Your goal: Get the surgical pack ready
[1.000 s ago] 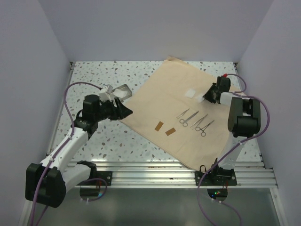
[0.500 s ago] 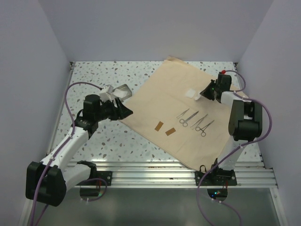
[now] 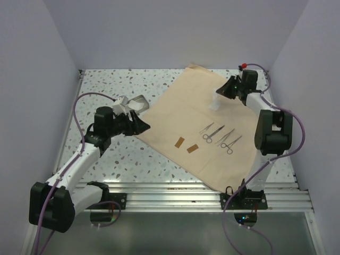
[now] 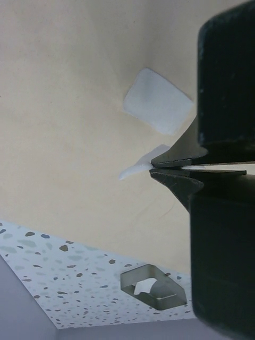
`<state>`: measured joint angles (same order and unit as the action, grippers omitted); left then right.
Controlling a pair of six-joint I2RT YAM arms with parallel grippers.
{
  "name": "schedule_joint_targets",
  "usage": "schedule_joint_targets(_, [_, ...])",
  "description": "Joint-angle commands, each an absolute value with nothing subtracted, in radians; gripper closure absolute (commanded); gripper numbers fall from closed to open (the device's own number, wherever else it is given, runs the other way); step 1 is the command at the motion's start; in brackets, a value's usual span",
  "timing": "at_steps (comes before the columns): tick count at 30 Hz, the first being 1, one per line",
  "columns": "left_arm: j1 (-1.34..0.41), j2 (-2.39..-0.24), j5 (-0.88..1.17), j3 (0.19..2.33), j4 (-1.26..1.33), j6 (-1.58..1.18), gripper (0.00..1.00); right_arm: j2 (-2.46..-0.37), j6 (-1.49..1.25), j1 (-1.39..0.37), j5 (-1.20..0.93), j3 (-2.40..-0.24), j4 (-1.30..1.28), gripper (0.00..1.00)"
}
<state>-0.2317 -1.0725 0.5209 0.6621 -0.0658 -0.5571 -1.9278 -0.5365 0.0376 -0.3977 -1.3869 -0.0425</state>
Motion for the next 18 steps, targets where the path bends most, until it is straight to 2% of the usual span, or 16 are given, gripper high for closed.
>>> schedule_joint_targets(1, [-0.238,-1.080,0.535,0.689,-0.023,-0.557,0.36,-1.997,-0.522,0.032,-0.474,-1.465,-0.090,1.00])
schedule_joint_targets(18, [-0.238,-1.115,0.546,0.693,0.009,-0.554,0.36,-2.069,-0.569,0.032,-0.532,-1.460,-0.055,1.00])
